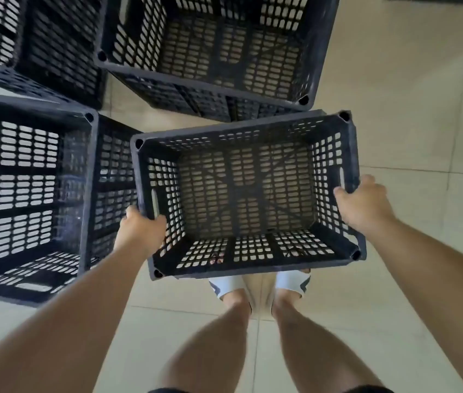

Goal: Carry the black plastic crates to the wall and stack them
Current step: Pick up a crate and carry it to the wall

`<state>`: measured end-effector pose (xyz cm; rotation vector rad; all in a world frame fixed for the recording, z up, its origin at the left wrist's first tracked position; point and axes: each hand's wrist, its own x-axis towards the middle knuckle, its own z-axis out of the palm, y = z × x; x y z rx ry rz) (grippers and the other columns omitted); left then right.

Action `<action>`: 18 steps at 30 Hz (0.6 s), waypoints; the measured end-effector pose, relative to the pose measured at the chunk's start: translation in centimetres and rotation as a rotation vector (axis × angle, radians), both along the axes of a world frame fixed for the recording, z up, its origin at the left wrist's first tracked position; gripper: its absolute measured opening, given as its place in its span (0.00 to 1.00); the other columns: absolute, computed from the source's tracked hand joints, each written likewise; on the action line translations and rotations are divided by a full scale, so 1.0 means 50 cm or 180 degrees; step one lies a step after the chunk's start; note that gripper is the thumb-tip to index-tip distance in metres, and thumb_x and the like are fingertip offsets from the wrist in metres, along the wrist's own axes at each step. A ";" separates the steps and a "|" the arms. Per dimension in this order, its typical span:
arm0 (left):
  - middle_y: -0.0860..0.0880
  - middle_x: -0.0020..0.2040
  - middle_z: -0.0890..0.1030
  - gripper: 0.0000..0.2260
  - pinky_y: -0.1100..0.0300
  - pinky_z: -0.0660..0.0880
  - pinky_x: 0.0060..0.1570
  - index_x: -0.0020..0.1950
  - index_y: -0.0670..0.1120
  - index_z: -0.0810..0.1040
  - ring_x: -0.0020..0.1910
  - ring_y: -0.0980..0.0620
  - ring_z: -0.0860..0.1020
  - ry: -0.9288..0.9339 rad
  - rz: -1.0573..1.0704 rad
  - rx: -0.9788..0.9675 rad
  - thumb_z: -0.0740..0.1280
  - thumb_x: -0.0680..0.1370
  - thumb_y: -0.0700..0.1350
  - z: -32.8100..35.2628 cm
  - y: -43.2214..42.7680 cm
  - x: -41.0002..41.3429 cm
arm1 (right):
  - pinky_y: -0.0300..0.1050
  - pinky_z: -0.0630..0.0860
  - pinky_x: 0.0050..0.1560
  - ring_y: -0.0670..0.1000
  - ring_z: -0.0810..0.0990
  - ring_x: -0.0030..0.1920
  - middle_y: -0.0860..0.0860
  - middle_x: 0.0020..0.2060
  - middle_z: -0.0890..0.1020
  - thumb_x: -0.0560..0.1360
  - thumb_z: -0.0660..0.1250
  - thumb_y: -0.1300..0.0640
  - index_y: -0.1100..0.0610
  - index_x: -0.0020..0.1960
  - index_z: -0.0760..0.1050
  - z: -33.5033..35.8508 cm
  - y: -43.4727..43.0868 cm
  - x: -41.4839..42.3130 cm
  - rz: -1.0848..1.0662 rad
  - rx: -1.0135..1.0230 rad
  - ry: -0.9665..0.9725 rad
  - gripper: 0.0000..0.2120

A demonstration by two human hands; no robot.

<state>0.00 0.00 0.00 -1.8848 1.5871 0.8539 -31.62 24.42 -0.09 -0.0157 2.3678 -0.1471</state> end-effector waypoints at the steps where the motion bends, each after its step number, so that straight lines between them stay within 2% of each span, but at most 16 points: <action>1: 0.43 0.62 0.78 0.31 0.42 0.79 0.56 0.75 0.46 0.63 0.54 0.40 0.80 -0.0003 0.0118 -0.0049 0.63 0.75 0.57 -0.021 -0.005 -0.002 | 0.57 0.78 0.47 0.65 0.77 0.53 0.60 0.62 0.69 0.79 0.61 0.47 0.58 0.69 0.64 -0.014 -0.003 -0.003 0.0024 0.0042 0.0094 0.23; 3: 0.45 0.57 0.80 0.31 0.44 0.79 0.54 0.73 0.47 0.64 0.49 0.42 0.80 0.0098 0.0440 -0.0148 0.64 0.74 0.58 -0.056 -0.012 -0.006 | 0.56 0.77 0.46 0.66 0.76 0.56 0.61 0.63 0.68 0.80 0.61 0.50 0.59 0.70 0.64 -0.051 -0.003 -0.017 0.0058 0.0010 0.0275 0.23; 4: 0.46 0.54 0.80 0.30 0.44 0.80 0.53 0.72 0.47 0.66 0.48 0.43 0.80 0.0151 0.0648 -0.0174 0.65 0.73 0.58 -0.068 -0.017 -0.008 | 0.58 0.77 0.49 0.66 0.76 0.56 0.62 0.62 0.70 0.80 0.61 0.51 0.59 0.69 0.64 -0.064 -0.005 -0.021 0.0062 -0.0042 0.0277 0.21; 7: 0.46 0.50 0.82 0.25 0.44 0.80 0.53 0.66 0.46 0.73 0.46 0.43 0.81 0.0284 0.1000 -0.0300 0.63 0.72 0.56 -0.114 -0.025 0.000 | 0.60 0.77 0.53 0.66 0.79 0.51 0.60 0.54 0.77 0.82 0.57 0.53 0.59 0.63 0.65 -0.110 0.004 -0.035 -0.0001 -0.0179 0.0244 0.13; 9: 0.45 0.47 0.83 0.20 0.49 0.80 0.50 0.62 0.42 0.77 0.44 0.45 0.81 0.0524 0.1329 -0.0272 0.63 0.75 0.51 -0.138 -0.033 0.003 | 0.62 0.77 0.54 0.65 0.80 0.50 0.60 0.51 0.79 0.83 0.54 0.53 0.58 0.60 0.64 -0.130 0.008 -0.039 -0.0193 -0.0318 0.0169 0.10; 11: 0.43 0.47 0.83 0.18 0.53 0.77 0.48 0.65 0.36 0.77 0.48 0.43 0.83 0.0768 0.1597 -0.0149 0.63 0.79 0.46 -0.154 -0.042 0.004 | 0.64 0.77 0.54 0.65 0.80 0.51 0.61 0.52 0.80 0.83 0.52 0.51 0.57 0.59 0.64 -0.145 0.010 -0.039 -0.0311 -0.0442 0.0122 0.10; 13: 0.42 0.49 0.85 0.20 0.51 0.79 0.52 0.67 0.37 0.77 0.54 0.42 0.84 0.0783 0.1775 -0.0075 0.65 0.79 0.46 -0.152 -0.045 0.010 | 0.61 0.77 0.52 0.65 0.80 0.50 0.60 0.52 0.80 0.84 0.52 0.51 0.58 0.60 0.65 -0.146 0.016 -0.037 -0.0277 -0.0403 0.0178 0.12; 15: 0.46 0.46 0.85 0.19 0.48 0.81 0.53 0.64 0.40 0.80 0.46 0.45 0.84 0.0785 0.1878 0.0018 0.66 0.77 0.48 -0.136 -0.050 0.015 | 0.56 0.74 0.48 0.62 0.78 0.47 0.58 0.50 0.79 0.84 0.52 0.51 0.57 0.60 0.65 -0.129 0.021 -0.034 -0.0265 -0.0356 0.0298 0.11; 17: 0.48 0.42 0.84 0.15 0.51 0.80 0.45 0.59 0.42 0.83 0.40 0.49 0.81 0.0824 0.1900 0.0081 0.68 0.75 0.48 -0.108 -0.050 0.016 | 0.54 0.71 0.44 0.60 0.76 0.44 0.57 0.47 0.77 0.84 0.52 0.52 0.56 0.56 0.64 -0.094 0.034 -0.031 -0.0298 -0.0349 0.0369 0.08; 18: 0.49 0.40 0.84 0.14 0.52 0.79 0.44 0.57 0.43 0.83 0.38 0.50 0.81 0.0842 0.1889 0.0114 0.68 0.75 0.48 -0.086 -0.048 0.015 | 0.53 0.70 0.42 0.59 0.76 0.42 0.56 0.45 0.76 0.84 0.52 0.52 0.55 0.55 0.63 -0.069 0.043 -0.030 -0.0304 -0.0332 0.0391 0.07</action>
